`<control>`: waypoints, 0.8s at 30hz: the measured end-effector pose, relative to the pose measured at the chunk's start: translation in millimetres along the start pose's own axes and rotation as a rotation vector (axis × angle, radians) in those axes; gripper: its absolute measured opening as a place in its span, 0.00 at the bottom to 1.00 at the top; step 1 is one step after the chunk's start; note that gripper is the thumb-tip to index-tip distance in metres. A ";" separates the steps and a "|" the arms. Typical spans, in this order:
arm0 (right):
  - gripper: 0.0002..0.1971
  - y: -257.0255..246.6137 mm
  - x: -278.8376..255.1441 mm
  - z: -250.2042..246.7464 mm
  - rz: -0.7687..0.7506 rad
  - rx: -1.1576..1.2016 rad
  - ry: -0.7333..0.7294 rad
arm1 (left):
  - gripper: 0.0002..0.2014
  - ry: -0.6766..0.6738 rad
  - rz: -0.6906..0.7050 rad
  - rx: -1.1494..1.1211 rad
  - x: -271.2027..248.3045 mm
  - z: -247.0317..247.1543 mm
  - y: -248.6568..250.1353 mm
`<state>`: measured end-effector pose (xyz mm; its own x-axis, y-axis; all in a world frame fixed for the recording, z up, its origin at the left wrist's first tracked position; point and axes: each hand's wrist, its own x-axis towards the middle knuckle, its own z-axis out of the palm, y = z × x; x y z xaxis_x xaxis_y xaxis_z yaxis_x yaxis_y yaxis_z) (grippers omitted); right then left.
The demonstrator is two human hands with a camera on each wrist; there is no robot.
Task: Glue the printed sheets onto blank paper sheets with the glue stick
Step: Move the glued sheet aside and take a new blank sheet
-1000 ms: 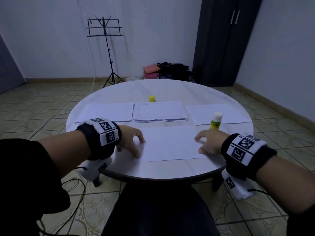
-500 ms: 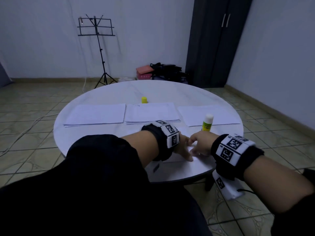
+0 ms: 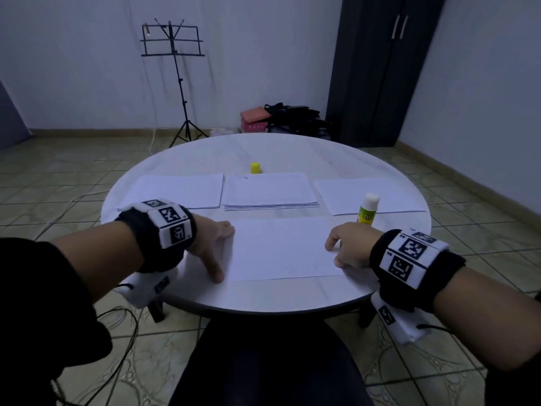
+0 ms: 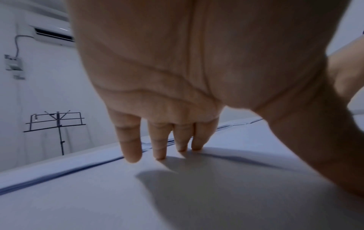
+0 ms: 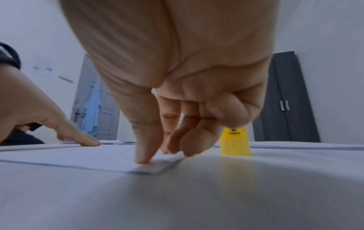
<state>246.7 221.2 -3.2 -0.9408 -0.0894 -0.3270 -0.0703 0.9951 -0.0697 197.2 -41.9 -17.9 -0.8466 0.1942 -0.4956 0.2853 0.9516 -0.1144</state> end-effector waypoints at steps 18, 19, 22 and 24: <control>0.22 -147.4 21.4 -1.9 -0.441 -0.148 -0.118 | 0.39 -0.041 0.046 -0.076 -7.3 -4.6 4.0; 0.24 -147.0 23.5 -3.0 -0.428 -0.150 -0.118 | 0.35 -0.022 0.042 -0.072 -5.9 -4.4 4.4; 0.32 -136.0 27.0 -5.2 -0.377 -0.202 -0.126 | 0.35 0.050 0.042 0.018 -6.0 -4.0 7.3; 0.39 -124.4 29.6 -7.6 -0.359 -0.199 -0.162 | 0.38 0.049 0.029 0.061 -6.6 -4.1 7.3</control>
<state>225.1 95.1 3.0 -0.7820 -0.4207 -0.4599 -0.4608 0.8871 -0.0278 203.1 -35.3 -11.9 -0.8582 0.2348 -0.4565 0.3357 0.9294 -0.1532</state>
